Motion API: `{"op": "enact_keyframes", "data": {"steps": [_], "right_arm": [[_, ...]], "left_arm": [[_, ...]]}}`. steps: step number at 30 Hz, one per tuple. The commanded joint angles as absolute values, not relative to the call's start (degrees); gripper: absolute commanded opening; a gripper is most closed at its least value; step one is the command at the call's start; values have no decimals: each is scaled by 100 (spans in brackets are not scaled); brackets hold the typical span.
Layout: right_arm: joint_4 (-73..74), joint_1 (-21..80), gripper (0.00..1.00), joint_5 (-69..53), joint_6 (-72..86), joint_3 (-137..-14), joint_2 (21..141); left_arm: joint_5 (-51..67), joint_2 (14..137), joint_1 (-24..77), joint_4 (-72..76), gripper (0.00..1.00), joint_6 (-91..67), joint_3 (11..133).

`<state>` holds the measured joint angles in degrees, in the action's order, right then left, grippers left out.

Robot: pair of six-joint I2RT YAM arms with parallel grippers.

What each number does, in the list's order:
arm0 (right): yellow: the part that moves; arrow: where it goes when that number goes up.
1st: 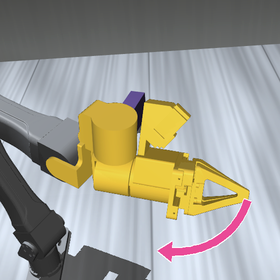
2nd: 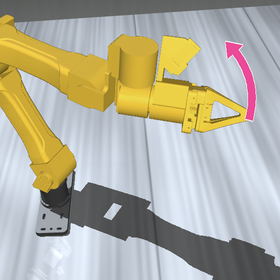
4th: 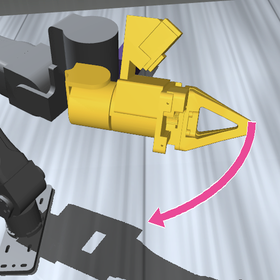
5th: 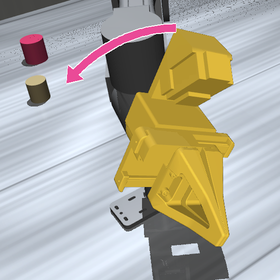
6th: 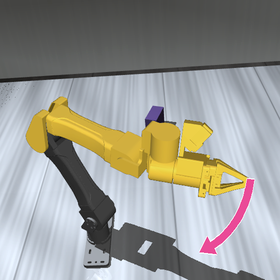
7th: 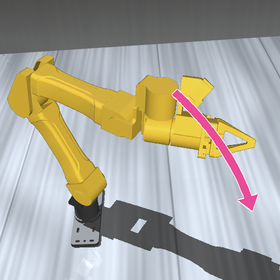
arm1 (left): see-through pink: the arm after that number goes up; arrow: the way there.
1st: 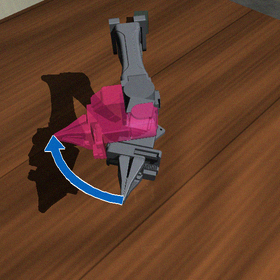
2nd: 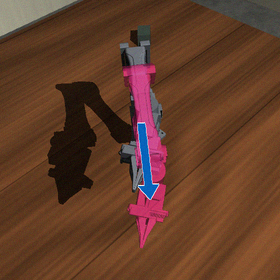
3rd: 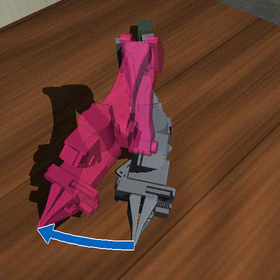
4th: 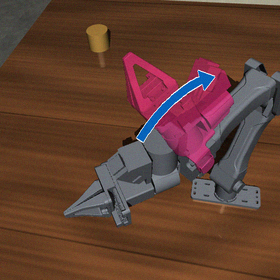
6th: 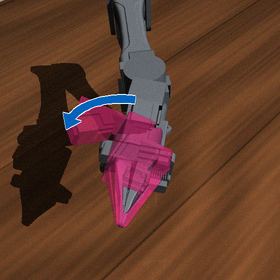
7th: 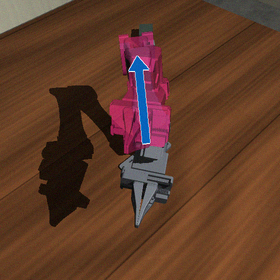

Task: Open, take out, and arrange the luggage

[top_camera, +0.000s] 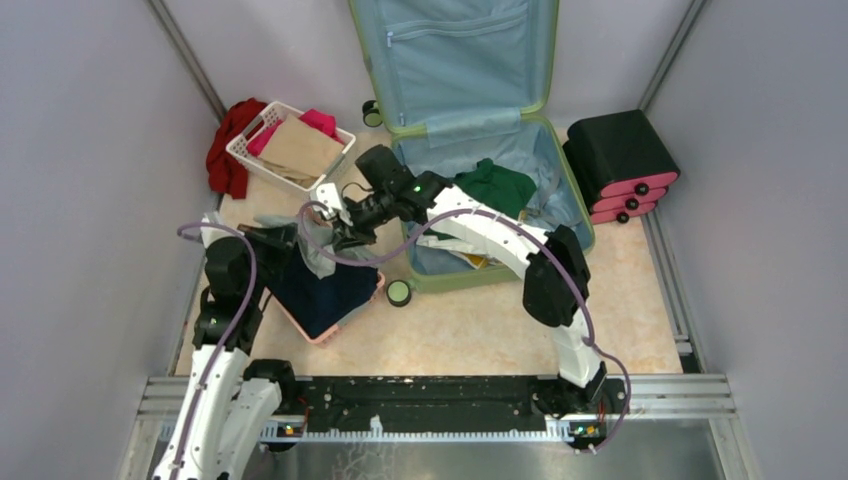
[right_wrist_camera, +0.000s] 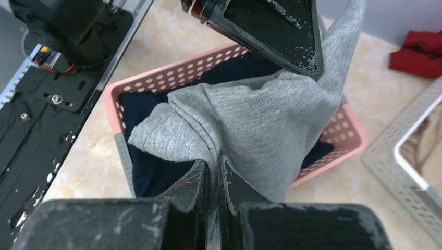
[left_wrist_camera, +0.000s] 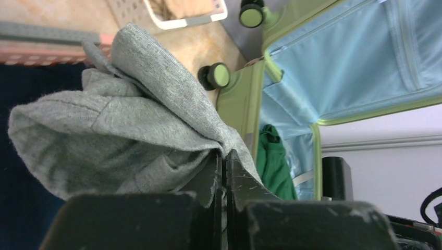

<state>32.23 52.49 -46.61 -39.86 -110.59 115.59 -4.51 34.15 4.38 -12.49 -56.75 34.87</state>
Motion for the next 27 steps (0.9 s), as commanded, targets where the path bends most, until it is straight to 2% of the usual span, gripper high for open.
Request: {"op": "enact_keyframes", "data": {"steps": [1,13,14,17,19,23,27], "right_arm": [[2926,5405,0,-4627,-4163,-10718,11433],[2571,5842,0,-4628,-4095,-9778,11416],[2555,5871,0,-4639,-4081,-9741,11437],[2479,5949,0,-4639,-3995,-9646,11512],[2460,5972,0,-4658,-3894,-9645,11594],[2577,6000,17,-4772,-3724,-9731,11794],[2758,6005,37,-4908,-3666,-9768,11815]], "left_arm": [[-431,3111,413,-1644,0,-5826,3098],[-564,2527,413,-3017,1,-6079,2879],[-589,2490,413,-3169,3,-6119,2884],[-668,2387,413,-3739,22,-6302,2937],[-721,2319,413,-4107,27,-6435,2982],[-862,2198,413,-4810,47,-6668,3261],[-888,2124,413,-5092,55,-6481,3758]]}}
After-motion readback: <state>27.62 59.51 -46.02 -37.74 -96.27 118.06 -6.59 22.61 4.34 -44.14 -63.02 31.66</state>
